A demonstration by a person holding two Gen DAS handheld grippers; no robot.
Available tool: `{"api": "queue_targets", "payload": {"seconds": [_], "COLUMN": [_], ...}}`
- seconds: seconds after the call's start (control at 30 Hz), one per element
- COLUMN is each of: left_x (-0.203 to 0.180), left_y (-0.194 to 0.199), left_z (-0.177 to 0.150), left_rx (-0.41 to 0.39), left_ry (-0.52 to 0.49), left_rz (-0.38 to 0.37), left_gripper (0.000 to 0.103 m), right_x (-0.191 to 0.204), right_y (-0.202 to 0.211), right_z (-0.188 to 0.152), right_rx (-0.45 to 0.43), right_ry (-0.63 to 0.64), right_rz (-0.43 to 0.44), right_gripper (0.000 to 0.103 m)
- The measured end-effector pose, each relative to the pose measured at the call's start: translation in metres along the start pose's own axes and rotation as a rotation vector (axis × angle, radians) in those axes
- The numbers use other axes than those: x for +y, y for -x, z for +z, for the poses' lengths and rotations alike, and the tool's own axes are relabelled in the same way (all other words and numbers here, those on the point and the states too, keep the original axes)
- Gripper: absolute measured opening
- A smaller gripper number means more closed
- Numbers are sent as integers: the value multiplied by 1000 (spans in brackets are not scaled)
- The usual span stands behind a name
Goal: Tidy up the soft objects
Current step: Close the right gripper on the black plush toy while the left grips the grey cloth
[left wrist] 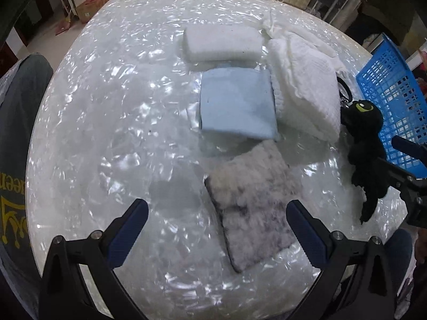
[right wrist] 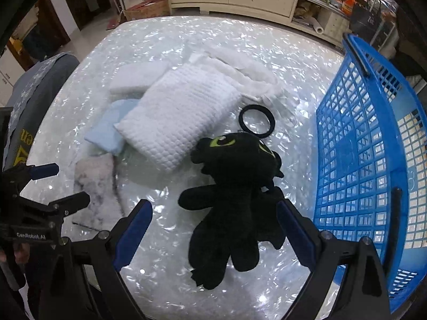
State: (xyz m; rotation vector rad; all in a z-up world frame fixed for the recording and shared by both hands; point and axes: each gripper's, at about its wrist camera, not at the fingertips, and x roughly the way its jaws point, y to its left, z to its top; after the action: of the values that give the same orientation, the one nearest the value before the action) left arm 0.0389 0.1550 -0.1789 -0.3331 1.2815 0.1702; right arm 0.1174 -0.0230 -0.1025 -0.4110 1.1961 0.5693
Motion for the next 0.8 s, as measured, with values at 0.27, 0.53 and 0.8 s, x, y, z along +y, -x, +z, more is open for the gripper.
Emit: {"api": "queue_targets", "payload": {"seconds": [0.27, 0.53, 0.8], "left_x": [-18, -43, -48], "left_y": [-12, -12, -9], "left_z": [17, 25, 22], "left_rx": [29, 43, 65], "left_ry": [-112, -241, -223], "left_rz": [24, 19, -84], "left_gripper": [94, 59, 20], "right_x": [-11, -17, -15], "right_y": [-15, -31, -44], "right_z": [3, 9, 13], "right_rx": [31, 56, 73], "right_ry": [-30, -48, -65], "right_rz": [10, 19, 29], "right_gripper": [91, 89, 89]}}
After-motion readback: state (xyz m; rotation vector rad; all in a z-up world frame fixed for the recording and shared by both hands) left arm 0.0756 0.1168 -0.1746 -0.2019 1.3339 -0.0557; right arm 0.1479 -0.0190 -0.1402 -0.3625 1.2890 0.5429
